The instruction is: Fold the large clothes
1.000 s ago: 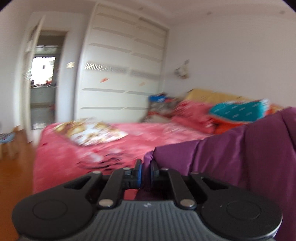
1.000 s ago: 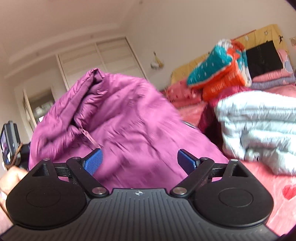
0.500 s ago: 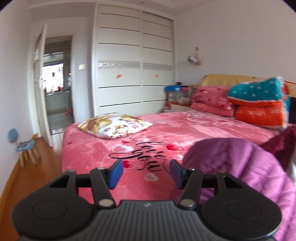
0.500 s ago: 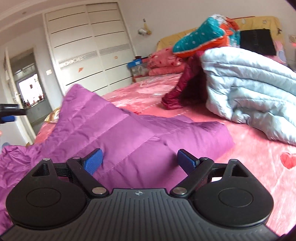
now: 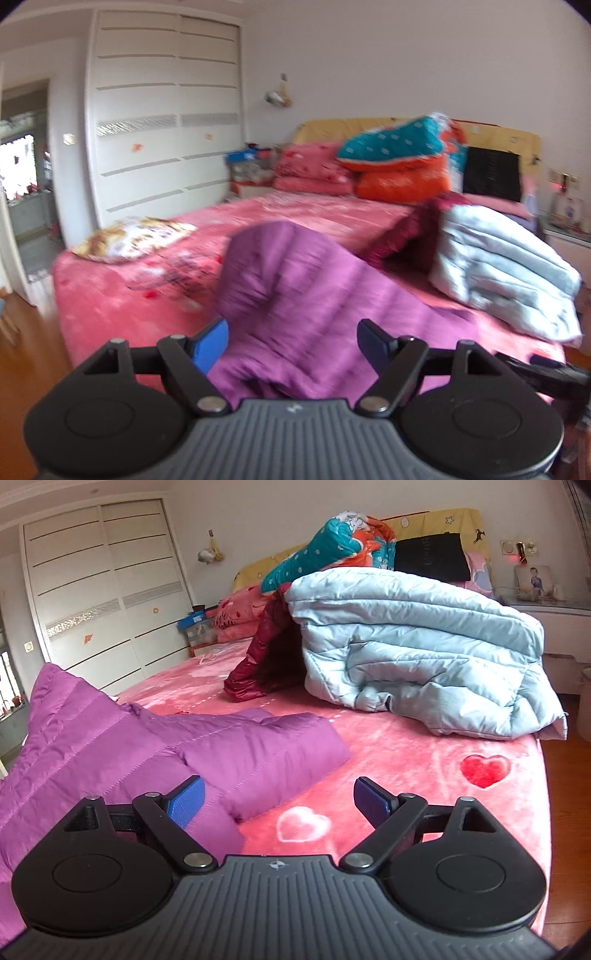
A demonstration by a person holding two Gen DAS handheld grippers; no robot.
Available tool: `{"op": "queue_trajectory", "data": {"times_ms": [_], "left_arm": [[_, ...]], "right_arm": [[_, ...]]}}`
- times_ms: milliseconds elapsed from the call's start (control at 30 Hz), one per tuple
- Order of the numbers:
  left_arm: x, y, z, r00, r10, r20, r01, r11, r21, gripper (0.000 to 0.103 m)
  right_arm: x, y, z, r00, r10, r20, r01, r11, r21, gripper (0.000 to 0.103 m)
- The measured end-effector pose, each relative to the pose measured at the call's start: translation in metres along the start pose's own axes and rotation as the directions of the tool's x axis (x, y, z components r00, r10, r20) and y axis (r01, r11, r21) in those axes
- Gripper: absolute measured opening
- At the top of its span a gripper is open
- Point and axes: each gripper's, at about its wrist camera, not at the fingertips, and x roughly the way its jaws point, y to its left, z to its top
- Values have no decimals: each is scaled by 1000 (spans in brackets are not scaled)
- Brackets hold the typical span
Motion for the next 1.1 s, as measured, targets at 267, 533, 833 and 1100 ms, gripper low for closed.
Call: {"op": "queue_trajectory", "data": {"times_ms": [267,533,833,1100], "left_arm": [[-12,-49,-51,977,-179,-113,159,974,-163,75],[15,-87,-84,950,-262,-169,223,950,-219,57],[59,-93,-91,966,-197,-166,151,955,-255,54],[83,-100,-86,971,-132,-198,75,959,-273,21]], "right_arm": [[-11,-17,-2,1000,6,12,-7,1000,29,103],[-17,-32,-4,1000,18,0,-18,994,108,103],[-20,-36,-5,999,46,2,-45,987,156,103],[-14,-38,-4,999,53,-6,-51,978,203,103]]}}
